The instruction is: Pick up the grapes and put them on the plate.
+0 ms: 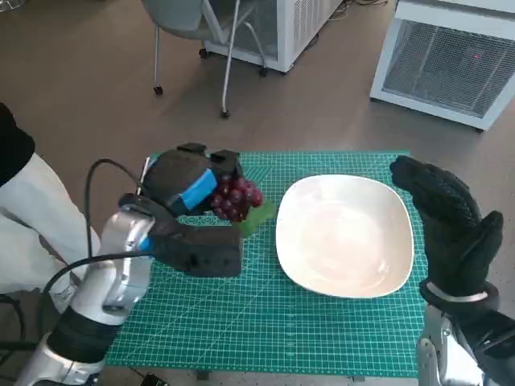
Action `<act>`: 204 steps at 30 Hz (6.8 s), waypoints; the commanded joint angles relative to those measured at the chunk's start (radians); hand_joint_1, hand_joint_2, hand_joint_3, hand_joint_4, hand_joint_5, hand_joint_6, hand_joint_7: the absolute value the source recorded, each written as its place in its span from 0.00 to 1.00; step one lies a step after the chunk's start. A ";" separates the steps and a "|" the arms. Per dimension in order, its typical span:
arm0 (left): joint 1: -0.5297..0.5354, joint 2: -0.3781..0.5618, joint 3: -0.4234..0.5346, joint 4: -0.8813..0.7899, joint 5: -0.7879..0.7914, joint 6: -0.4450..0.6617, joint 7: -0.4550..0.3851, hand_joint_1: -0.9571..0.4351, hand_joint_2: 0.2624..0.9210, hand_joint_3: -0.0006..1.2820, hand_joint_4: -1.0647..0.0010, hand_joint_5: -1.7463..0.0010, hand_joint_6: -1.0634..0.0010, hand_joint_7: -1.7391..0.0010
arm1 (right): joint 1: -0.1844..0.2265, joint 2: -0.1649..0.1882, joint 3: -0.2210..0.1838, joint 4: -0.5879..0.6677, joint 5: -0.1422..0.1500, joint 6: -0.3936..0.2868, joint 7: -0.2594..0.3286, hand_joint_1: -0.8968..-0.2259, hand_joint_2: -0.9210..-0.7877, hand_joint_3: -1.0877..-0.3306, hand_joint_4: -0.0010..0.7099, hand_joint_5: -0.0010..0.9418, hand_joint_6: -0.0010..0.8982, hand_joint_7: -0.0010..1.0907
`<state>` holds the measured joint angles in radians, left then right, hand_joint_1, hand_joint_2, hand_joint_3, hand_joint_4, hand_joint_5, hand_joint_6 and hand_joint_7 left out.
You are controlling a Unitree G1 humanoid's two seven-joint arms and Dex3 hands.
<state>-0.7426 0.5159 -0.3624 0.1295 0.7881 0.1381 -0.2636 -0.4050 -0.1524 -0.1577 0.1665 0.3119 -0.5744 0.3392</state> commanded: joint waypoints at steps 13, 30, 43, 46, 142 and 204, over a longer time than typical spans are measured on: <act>-0.194 -0.194 -0.136 0.134 0.056 -0.069 -0.016 0.69 0.99 0.06 0.33 0.38 0.43 0.28 | 0.058 -0.011 -0.017 -0.056 -0.014 0.022 -0.015 0.56 0.00 0.56 0.59 0.00 0.05 0.55; -0.327 -0.365 -0.212 0.379 0.066 -0.102 0.021 0.69 1.00 0.12 0.45 0.26 0.50 0.28 | 0.091 0.008 -0.032 -0.078 -0.060 0.000 -0.066 0.57 0.00 0.55 0.59 0.00 0.04 0.55; -0.356 -0.389 -0.214 0.457 0.037 -0.129 0.006 0.69 1.00 0.15 0.44 0.21 0.58 0.30 | 0.112 0.016 -0.026 -0.109 -0.055 0.009 -0.084 0.56 0.00 0.55 0.59 0.00 0.04 0.55; -0.358 -0.388 -0.215 0.470 0.034 -0.136 0.008 0.69 1.00 0.17 0.47 0.20 0.58 0.28 | 0.113 0.017 -0.026 -0.110 -0.054 0.009 -0.086 0.56 0.00 0.55 0.59 0.00 0.04 0.55; 0.070 -0.294 0.704 0.608 -1.304 -0.479 -0.545 0.25 1.00 0.24 0.97 1.00 0.87 0.98 | 0.041 0.027 0.001 -0.060 -0.029 0.030 -0.069 0.55 0.00 0.56 0.59 0.00 0.05 0.56; 0.211 -0.299 0.604 0.346 -1.164 -0.539 -0.399 0.67 0.96 0.08 1.00 1.00 1.00 1.00 | 0.036 0.008 -0.001 -0.048 -0.004 0.045 -0.025 0.55 0.00 0.55 0.59 0.00 0.04 0.58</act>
<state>-0.5433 0.2008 0.2507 0.4990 -0.3846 -0.4001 -0.6591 -0.3765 -0.1406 -0.1570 0.1049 0.3100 -0.5409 0.3067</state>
